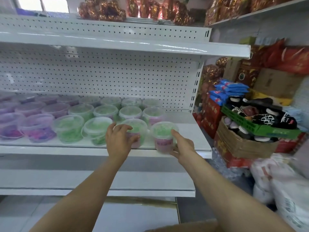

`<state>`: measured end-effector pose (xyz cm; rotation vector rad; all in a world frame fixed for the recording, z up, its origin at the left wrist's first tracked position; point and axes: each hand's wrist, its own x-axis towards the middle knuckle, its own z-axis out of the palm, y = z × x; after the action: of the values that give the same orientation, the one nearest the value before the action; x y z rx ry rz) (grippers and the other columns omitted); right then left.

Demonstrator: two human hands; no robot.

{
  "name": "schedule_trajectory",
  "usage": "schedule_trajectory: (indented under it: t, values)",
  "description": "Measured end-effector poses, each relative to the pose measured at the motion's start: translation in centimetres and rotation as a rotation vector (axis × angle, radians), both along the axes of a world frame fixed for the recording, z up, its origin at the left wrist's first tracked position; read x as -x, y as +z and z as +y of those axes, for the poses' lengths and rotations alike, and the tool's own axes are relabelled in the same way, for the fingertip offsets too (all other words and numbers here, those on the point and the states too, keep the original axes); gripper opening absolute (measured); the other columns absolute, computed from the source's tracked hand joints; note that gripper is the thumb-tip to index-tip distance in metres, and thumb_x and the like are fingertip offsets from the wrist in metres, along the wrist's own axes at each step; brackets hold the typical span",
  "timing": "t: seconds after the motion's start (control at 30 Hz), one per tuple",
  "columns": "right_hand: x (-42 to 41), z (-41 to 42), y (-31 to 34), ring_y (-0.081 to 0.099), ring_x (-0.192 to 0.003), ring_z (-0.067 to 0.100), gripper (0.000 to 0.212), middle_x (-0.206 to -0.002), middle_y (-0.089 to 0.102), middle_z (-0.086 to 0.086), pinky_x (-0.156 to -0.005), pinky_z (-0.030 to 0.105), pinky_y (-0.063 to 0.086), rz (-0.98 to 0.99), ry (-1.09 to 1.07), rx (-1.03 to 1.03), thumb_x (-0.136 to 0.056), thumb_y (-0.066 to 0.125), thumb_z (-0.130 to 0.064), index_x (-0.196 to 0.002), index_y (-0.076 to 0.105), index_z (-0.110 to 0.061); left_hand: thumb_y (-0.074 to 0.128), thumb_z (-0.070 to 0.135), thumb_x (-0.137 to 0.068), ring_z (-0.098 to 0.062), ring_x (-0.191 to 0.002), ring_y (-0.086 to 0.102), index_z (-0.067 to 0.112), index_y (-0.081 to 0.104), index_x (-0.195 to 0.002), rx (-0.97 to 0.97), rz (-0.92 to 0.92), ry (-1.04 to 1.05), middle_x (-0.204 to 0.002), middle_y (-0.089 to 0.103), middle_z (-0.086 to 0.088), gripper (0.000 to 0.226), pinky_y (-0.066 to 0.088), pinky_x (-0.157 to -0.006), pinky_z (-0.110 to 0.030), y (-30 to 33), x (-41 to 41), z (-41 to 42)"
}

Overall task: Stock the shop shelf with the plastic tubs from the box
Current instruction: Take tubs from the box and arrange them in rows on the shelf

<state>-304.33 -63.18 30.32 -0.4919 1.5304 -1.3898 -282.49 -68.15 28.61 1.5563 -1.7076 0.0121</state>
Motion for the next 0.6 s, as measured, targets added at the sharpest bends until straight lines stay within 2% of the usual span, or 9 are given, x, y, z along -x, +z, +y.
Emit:
schedule_trajectory:
  t: [0.07, 0.13, 0.2, 0.23, 0.3, 0.4, 0.5, 0.6]
  values:
    - [-0.5, -1.0, 0.0, 0.068, -0.088, 0.029, 0.049, -0.094, 0.066, 0.006, -0.083, 0.042, 0.059, 0.131, -0.013, -0.032, -0.076, 0.074, -0.055, -0.077, 0.056, -0.010, 0.083, 0.046, -0.064, -0.036, -0.122, 0.045, 0.020, 0.071, -0.093, 0.032, -0.021, -0.005, -0.099, 0.072, -0.002, 0.041, 0.037, -0.100, -0.041, -0.2, -0.3, -0.4]
    - [-1.0, -1.7, 0.3, 0.065, -0.083, 0.028, 0.049, -0.087, 0.062, 0.007, -0.082, 0.037, 0.054, 0.421, 0.020, -0.067, -0.082, 0.066, -0.059, -0.076, 0.052, -0.013, 0.083, 0.046, -0.064, -0.037, -0.122, 0.045, 0.020, 0.071, -0.093, 0.031, -0.026, -0.011, -0.099, 0.072, -0.002, 0.041, 0.038, -0.100, -0.042, -0.2, -0.5, -0.6]
    - [-1.6, -1.8, 0.7, 0.060, -0.100, 0.029, 0.046, -0.103, 0.059, 0.008, -0.087, 0.037, 0.047, 0.690, 0.047, -0.027, -0.086, 0.065, -0.055, -0.105, 0.055, -0.014, 0.083, 0.046, -0.064, -0.037, -0.122, 0.045, 0.020, 0.071, -0.093, 0.026, -0.024, -0.016, -0.100, 0.072, -0.002, 0.041, 0.038, -0.099, -0.042, -0.1, -0.8, -1.0]
    - [-2.0, -1.8, 0.9, 0.058, -0.110, 0.030, 0.055, -0.114, 0.059, 0.009, -0.090, 0.036, 0.045, 0.793, 0.066, 0.016, -0.086, 0.067, -0.052, -0.121, 0.051, -0.013, 0.083, 0.046, -0.064, -0.037, -0.122, 0.045, 0.019, 0.071, -0.093, 0.024, -0.028, -0.022, -0.100, 0.072, -0.002, 0.042, 0.037, -0.099, -0.043, -0.1, -0.9, -1.1]
    - [-2.9, -1.8, 1.1, 0.054, -0.119, 0.028, 0.071, -0.128, 0.054, 0.009, -0.093, 0.034, 0.044, 0.970, 0.113, 0.092, -0.080, 0.073, -0.051, -0.133, 0.045, -0.014, 0.083, 0.046, -0.064, -0.038, -0.122, 0.045, 0.019, 0.071, -0.094, 0.025, -0.040, -0.031, -0.101, 0.072, -0.004, 0.042, 0.036, -0.101, -0.044, -0.1, -1.2, -1.6]
    - [-3.8, -2.1, 1.1, 0.053, -0.120, 0.028, 0.079, -0.135, 0.049, 0.009, -0.091, 0.035, 0.045, 1.116, 0.184, 0.062, -0.075, 0.075, -0.053, -0.135, 0.041, -0.016, 0.081, 0.047, -0.065, -0.037, -0.124, 0.043, 0.019, 0.071, -0.097, 0.011, -0.047, -0.026, -0.106, 0.071, -0.005, 0.044, 0.033, -0.103, -0.044, 0.0, -1.4, -2.0]
    - [-4.5, -2.3, 1.4, 0.052, -0.121, 0.033, 0.076, -0.135, 0.049, 0.010, -0.088, 0.039, 0.046, 1.232, 0.225, -0.006, -0.082, 0.067, -0.056, -0.138, 0.037, -0.015, 0.077, 0.050, -0.069, -0.034, -0.128, 0.039, 0.020, 0.069, -0.105, -0.034, -0.071, -0.030, -0.113, 0.068, -0.005, 0.048, 0.029, -0.105, -0.041, 0.4, -1.4, -1.8]
    - [-5.2, -1.7, 2.3, 0.041, -0.131, 0.034, 0.078, -0.143, 0.041, 0.013, -0.098, 0.044, 0.043, 1.343, 0.282, -0.084, -0.087, 0.058, -0.060, -0.143, 0.034, -0.012, 0.075, 0.051, -0.072, -0.032, -0.131, 0.035, 0.024, 0.065, -0.117, -0.104, -0.114, -0.041, -0.126, 0.061, -0.006, 0.053, 0.027, -0.109, -0.039, 1.2, -1.5, -1.0]
